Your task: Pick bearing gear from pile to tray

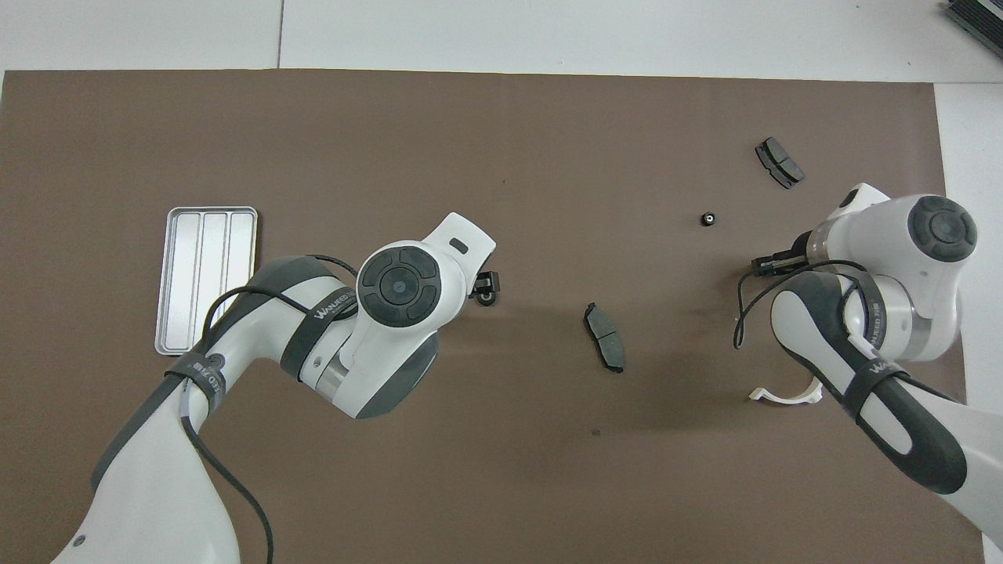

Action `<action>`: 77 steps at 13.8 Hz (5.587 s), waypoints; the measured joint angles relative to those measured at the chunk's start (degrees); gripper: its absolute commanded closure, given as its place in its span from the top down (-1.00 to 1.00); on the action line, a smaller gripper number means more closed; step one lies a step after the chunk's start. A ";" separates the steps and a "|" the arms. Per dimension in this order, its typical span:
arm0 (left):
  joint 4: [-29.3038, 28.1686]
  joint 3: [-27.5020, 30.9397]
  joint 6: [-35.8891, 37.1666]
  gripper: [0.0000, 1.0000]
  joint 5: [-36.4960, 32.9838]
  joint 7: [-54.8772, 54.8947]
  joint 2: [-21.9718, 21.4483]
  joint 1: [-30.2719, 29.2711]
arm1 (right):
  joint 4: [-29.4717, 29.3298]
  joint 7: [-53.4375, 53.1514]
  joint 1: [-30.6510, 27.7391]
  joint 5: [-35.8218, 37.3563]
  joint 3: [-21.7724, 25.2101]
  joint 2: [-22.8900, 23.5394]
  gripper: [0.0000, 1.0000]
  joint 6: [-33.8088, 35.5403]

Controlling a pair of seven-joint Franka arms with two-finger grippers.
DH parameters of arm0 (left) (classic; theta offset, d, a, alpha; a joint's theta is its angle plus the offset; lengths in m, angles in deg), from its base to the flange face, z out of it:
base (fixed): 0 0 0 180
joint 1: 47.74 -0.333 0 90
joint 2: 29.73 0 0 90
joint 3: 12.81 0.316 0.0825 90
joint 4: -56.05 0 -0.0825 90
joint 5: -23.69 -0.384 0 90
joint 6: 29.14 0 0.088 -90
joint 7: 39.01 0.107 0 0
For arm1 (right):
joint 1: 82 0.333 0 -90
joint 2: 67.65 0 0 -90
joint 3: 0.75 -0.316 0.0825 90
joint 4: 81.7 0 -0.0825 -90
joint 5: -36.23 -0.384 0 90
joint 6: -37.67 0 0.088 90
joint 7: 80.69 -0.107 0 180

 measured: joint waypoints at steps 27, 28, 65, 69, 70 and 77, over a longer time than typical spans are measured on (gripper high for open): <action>6.27 0.21 -3.92 -0.58 -7.94 -7.31 10.68 4.95 | -13.62 -26.33 8.73 -1.78 -9.21 -2.43 -1.00 13.48; 6.28 0.22 -3.53 -0.68 -7.96 -7.30 10.68 5.02 | -13.62 -26.94 8.89 -1.78 -9.20 -2.42 -1.00 13.48; -1.15 -0.12 7.01 0.60 6.28 47.48 -3.23 -32.95 | -32.39 -54.56 26.68 8.11 -8.32 14.23 1.00 15.40; 1.44 -0.43 6.98 0.60 6.34 35.19 -3.25 -25.20 | -29.79 -44.62 15.95 8.11 -8.31 11.08 1.00 15.44; 1.73 -0.45 6.95 0.60 6.34 32.83 -3.25 -23.64 | -29.30 -42.17 13.87 8.11 -8.31 11.08 1.00 15.44; 2.53 -0.48 6.54 0.56 6.34 18.11 -3.18 -13.28 | -21.28 -31.31 4.71 8.11 -8.37 10.24 0.85 9.75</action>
